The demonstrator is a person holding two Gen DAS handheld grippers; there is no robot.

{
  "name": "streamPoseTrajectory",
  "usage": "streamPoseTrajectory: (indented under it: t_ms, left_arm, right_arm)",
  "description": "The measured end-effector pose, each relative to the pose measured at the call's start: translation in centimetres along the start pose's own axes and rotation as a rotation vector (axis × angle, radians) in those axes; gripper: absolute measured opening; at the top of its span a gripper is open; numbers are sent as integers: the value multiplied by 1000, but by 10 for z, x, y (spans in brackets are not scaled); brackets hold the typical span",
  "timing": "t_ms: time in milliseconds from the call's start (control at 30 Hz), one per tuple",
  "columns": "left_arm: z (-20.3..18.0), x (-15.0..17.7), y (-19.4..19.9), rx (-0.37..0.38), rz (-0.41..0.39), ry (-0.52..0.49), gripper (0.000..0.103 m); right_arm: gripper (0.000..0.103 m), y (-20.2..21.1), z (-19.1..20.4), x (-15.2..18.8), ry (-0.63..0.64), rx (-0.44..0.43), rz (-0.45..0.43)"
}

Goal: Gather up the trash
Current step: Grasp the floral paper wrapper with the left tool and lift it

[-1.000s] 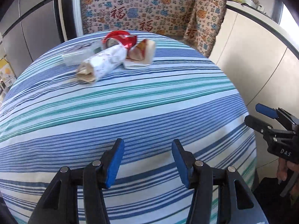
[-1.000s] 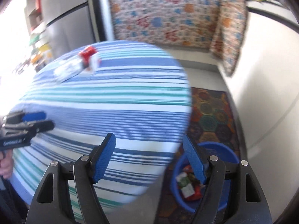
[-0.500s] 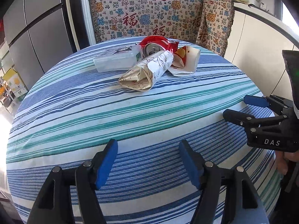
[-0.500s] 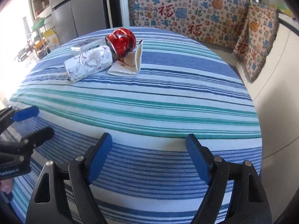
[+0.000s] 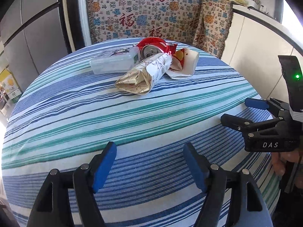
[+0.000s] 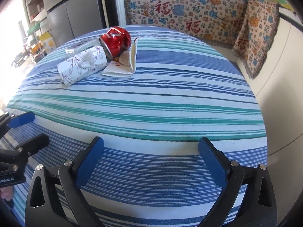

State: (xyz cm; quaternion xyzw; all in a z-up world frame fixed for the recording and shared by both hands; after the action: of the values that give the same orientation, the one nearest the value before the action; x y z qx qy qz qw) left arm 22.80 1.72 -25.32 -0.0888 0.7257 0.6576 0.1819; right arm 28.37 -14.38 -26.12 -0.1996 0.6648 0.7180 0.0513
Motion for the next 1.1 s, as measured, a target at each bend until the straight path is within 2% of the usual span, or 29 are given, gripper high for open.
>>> streamPoseTrajectory:
  t_ms: [167, 233, 367, 567, 600, 633, 667, 733, 833, 1000, 1100]
  left_arm:
    - [20, -32, -1, 8, -7, -51, 74]
    - [17, -46, 2, 14, -29, -91, 74]
    - [-4, -76, -1, -40, -73, -203, 74]
    - [-10, -100, -25, -82, -45, -214, 74]
    - [-10, -100, -25, -71, -47, -216, 70]
    - [-11, -101, -24, -60, -50, -217, 53]
    - [-10, -99, -24, -67, -50, -216, 47]
    - [-9, -93, -19, -56, -51, -207, 44]
    - [-3, -77, -5, -65, -45, -163, 41]
    - [22, -28, 27, -89, -20, 34, 41]
    - [24, -8, 34, -99, -25, 63, 43]
  right_arm:
    - [102, 0, -2, 0, -3, -2, 2]
    - [102, 0, -2, 0, -3, -1, 4]
    - [102, 0, -2, 0, -3, -1, 4]
    - [102, 1, -2, 0, -3, -1, 4]
    - [102, 1, -3, 0, -3, -1, 4]
    - [102, 1, -3, 0, -3, -1, 4]
    - [102, 1, -3, 0, -2, -2, 4]
    - [102, 1, -3, 0, -2, -2, 4]
    - [102, 1, -3, 0, -2, -2, 4]
    - [102, 1, -3, 0, -2, -2, 4]
    - [102, 1, -4, 0, -1, -2, 4]
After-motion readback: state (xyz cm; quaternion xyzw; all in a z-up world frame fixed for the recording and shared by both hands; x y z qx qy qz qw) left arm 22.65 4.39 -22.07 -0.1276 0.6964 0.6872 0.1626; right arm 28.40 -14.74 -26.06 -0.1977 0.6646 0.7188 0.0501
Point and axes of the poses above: each gripper's, at about its wrist camera, not at the fingertips, and y roughly against the way its jaws point, z to its left, x to its underside, the point moved 9 cm from there along -y, roughly the way its jaws point, and after that the axes turned 15 degrees about z, right-handed, at the moved point
